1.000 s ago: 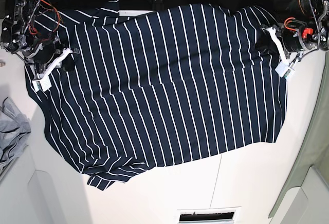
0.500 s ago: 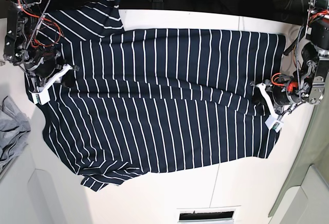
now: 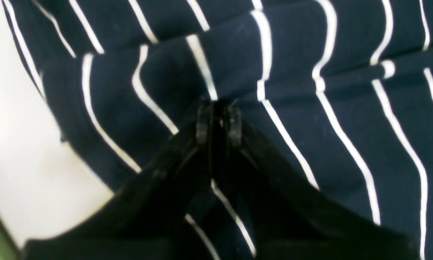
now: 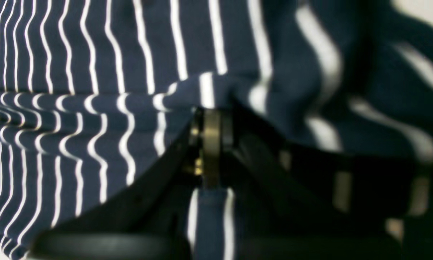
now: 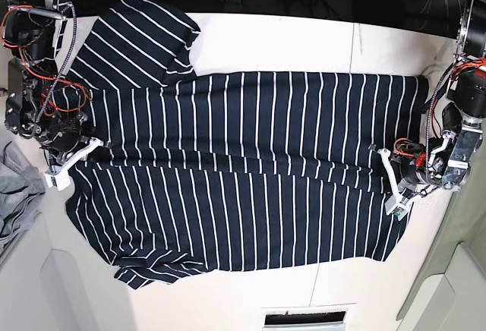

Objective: Layout the t-shirt on the table in an organized manner, then fold the t-shirt properly
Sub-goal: 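Pull both grippers apart to stretch the shirt flat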

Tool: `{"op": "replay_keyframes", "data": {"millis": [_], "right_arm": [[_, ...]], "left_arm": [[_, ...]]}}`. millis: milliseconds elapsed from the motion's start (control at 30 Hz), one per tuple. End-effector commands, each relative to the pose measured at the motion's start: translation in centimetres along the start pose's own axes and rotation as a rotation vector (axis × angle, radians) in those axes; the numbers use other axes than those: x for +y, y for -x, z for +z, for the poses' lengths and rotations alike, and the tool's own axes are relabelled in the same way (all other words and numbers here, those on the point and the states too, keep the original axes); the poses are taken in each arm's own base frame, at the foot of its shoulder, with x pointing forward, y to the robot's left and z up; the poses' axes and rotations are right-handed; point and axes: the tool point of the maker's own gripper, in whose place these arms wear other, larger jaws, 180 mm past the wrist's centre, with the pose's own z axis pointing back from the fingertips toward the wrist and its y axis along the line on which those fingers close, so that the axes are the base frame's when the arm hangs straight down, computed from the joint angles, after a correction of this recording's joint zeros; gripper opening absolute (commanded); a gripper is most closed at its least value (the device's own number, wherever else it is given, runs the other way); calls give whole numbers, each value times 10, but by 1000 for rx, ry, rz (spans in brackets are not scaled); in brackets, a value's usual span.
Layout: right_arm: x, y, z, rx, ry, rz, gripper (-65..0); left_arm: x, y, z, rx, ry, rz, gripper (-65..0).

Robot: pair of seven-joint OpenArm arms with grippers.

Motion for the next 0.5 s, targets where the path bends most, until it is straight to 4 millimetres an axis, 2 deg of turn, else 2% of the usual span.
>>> {"op": "replay_keyframes", "data": {"millis": [0, 133, 267, 367, 467], "right_arm": [[0, -32, 6, -73, -4, 18, -650], [1, -45, 14, -83, 2, 53, -650], [-6, -49, 34, -88, 31, 101, -650], [-14, -46, 58, -99, 55, 127, -650], [-23, -29, 83, -69, 64, 121, -650]], "left_arm": [[16, -15, 11, -18, -13, -16, -580], [14, -34, 26, -63, 60, 21, -547], [18, -47, 54, -116, 139, 60, -533], [21, -46, 78, -121, 216, 84, -530], [20, -34, 96, -115, 321, 112, -465]]}}
